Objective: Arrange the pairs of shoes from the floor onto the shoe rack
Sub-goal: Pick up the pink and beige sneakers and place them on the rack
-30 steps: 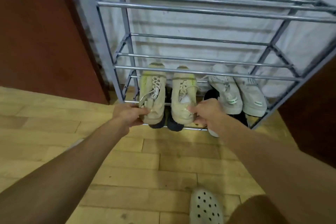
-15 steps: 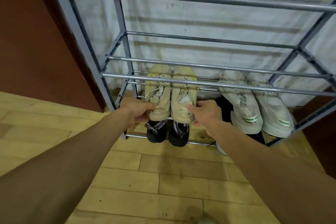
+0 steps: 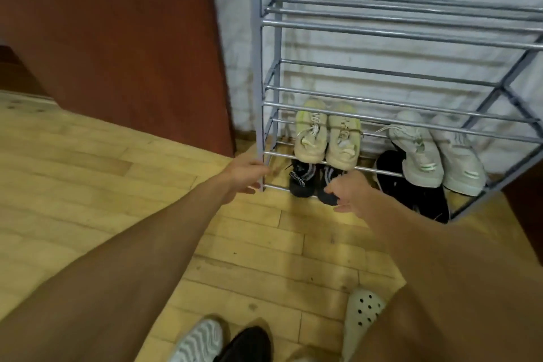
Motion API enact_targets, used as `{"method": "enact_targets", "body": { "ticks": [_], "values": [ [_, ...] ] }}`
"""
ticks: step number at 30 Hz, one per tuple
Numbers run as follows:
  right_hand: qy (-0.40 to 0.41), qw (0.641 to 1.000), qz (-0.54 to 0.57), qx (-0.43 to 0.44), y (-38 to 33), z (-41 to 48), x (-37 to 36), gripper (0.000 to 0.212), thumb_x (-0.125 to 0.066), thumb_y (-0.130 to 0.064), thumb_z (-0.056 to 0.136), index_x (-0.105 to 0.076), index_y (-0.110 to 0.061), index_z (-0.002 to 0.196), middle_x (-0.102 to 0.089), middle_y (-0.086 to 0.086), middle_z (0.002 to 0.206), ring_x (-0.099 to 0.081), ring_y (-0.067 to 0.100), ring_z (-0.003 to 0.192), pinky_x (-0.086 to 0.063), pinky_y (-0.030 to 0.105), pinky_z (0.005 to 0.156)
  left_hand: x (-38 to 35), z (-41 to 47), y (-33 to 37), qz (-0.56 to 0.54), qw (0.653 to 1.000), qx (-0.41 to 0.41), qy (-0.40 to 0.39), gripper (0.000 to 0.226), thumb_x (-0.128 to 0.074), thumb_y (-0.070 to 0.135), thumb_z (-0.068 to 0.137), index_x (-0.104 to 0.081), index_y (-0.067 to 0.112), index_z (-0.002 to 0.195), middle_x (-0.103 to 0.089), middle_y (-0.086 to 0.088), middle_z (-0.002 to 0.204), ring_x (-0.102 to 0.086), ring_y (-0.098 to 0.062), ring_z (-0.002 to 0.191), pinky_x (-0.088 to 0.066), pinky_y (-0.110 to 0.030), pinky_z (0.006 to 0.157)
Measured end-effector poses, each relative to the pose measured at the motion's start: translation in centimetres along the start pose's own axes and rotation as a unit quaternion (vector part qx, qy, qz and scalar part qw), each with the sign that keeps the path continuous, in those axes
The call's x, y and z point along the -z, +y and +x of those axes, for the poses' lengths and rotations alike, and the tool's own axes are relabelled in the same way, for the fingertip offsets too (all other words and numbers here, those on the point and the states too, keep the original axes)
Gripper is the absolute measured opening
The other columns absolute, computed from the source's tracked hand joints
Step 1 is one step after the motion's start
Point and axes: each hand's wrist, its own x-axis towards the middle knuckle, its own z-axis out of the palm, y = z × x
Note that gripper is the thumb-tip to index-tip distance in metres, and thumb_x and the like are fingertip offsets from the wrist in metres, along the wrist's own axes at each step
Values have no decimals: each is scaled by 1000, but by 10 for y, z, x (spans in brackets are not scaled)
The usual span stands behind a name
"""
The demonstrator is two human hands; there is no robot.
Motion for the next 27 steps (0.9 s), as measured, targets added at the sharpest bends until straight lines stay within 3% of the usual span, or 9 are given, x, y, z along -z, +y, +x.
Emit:
{"method": "enact_targets", "body": {
  "ticks": [5, 8, 10, 13, 15, 18, 21, 24, 27],
  "values": [
    [-62, 997, -41, 30, 15, -69, -64, 32, -60, -6, 88, -54, 1, 119, -56, 15, 105, -57, 29, 93, -57, 44, 85, 46, -70, -65, 29, 999, 37, 9, 32, -60, 20, 91, -61, 7, 120, -59, -5, 103, -58, -21, 86, -47, -27, 67],
    [-110, 992, -57, 37, 24, -111, -106, 21, -61, -5, 89, -55, -1, 109, -56, 15, 104, -60, 30, 99, -57, 40, 84, 72, -107, -118, 34, 996, 71, 32, 35, -60, 19, 90, -59, 0, 120, -58, -6, 89, -54, -19, 71, -45, -24, 60],
    [-135, 988, -66, 38, 32, -129, -131, 21, -63, -5, 88, -55, -2, 108, -56, 16, 105, -60, 30, 99, -57, 42, 87, 83, -124, -152, 32, 994, 90, 54, 23, -60, 15, 90, -59, 4, 110, -55, -8, 79, -50, -16, 64, -42, -24, 57],
    [-156, 984, -82, 38, 44, -142, -163, 20, -64, -9, 88, -57, -2, 106, -58, 16, 105, -60, 29, 97, -58, 39, 82, 93, -142, -196, 37, 988, 133, 64, 14, -58, 19, 93, -59, 10, 105, -55, -8, 96, -56, -19, 85, -41, -23, 68],
    [-174, 980, -94, 38, 49, -145, -181, 16, -64, -10, 88, -58, -4, 101, -58, 13, 100, -59, 27, 92, -58, 35, 78, 101, -144, -223, 64, 983, 149, 87, 41, -61, 25, 92, -54, 7, 128, -57, -9, 116, -56, -20, 102, -41, -25, 78],
    [-198, 974, -107, 36, 56, -138, -203, 20, -66, -11, 86, -63, -2, 103, -60, 12, 95, -58, 24, 86, -59, 33, 72, 106, -140, -256, 51, 975, 174, 129, 60, -66, 28, 86, -41, 4, 135, -56, -10, 117, -57, -20, 97, -42, -25, 70],
    [-215, 968, -123, 42, 62, -120, -215, 21, -66, -13, 86, -66, -5, 105, -62, 8, 93, -60, 22, 86, -59, 31, 69, 105, -121, -282, 55, 963, 206, 162, 87, -69, 47, 77, -28, 11, 145, -41, -15, 142, -48, -33, 123, -47, -34, 87],
    [-219, 961, -158, 57, 69, -100, -218, 9, -62, -13, 89, -62, -13, 98, -57, 0, 84, -60, 21, 91, -58, 32, 73, 101, -92, -287, 79, 952, 231, 183, 75, -62, 36, 88, -25, 7, 146, -29, -16, 146, -33, -33, 134, -38, -38, 100],
    [-226, 954, -187, 56, 75, -78, -220, 5, -57, -11, 91, -61, -13, 94, -59, 3, 85, -60, 23, 92, -58, 38, 84, 104, -54, -279, 35, 930, 276, 239, 67, -55, 40, 91, -29, 6, 142, -34, -18, 143, -38, -38, 130, -42, -45, 104]
  ]
}}
